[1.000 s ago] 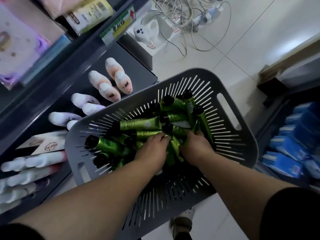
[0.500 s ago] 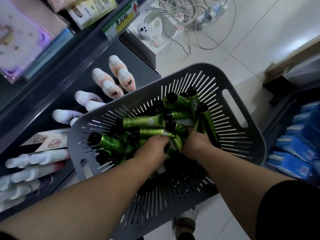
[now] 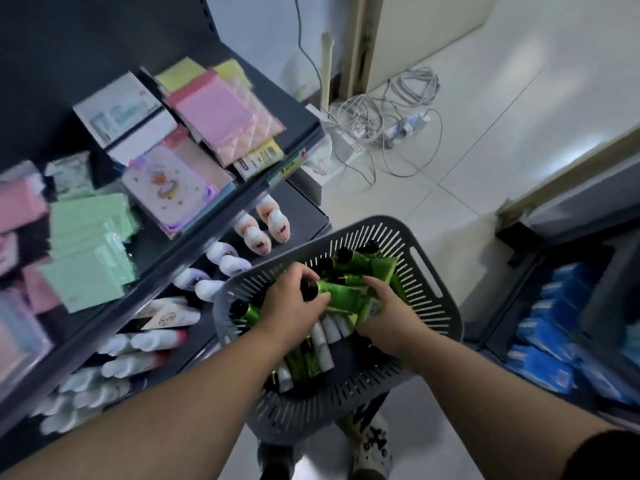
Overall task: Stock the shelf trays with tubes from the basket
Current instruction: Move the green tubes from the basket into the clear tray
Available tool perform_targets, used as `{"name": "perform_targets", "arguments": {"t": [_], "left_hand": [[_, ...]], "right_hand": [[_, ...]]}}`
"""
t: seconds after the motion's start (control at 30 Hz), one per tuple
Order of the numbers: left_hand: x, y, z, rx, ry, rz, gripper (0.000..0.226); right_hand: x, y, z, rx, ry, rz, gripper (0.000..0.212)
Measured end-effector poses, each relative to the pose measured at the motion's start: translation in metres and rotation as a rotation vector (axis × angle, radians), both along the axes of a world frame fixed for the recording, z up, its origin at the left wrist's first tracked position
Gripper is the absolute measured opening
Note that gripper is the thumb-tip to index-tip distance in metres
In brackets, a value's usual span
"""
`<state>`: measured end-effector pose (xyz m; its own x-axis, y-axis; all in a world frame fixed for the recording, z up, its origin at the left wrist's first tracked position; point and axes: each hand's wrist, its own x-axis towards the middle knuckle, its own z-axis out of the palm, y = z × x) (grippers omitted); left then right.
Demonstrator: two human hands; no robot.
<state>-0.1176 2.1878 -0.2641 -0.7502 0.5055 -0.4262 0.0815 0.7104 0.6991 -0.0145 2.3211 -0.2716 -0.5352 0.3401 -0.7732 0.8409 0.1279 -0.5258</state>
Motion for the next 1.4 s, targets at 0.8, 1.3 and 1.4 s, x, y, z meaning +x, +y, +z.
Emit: {"name": "perform_targets", "arguments": {"t": [0.8,1.3,1.4], "left_hand": [[0.026,-0.121,0.327,0.394,-0.033,0.359,0.040],[0.075,-0.334,0.421,0.585,0.261,0.609,0.020],[0.084,-0.394,0.436,0.618,0.299,0.676,0.023]], "right_hand": [[-0.052,-0.071,0.329,0.024,0.758,0.139,0.031],[-0.035,-0.278,0.429,-0.189,0.904,0.288,0.039],[-0.027,-0.334,0.448,-0.188,0.907,0.251,0.011]]}}
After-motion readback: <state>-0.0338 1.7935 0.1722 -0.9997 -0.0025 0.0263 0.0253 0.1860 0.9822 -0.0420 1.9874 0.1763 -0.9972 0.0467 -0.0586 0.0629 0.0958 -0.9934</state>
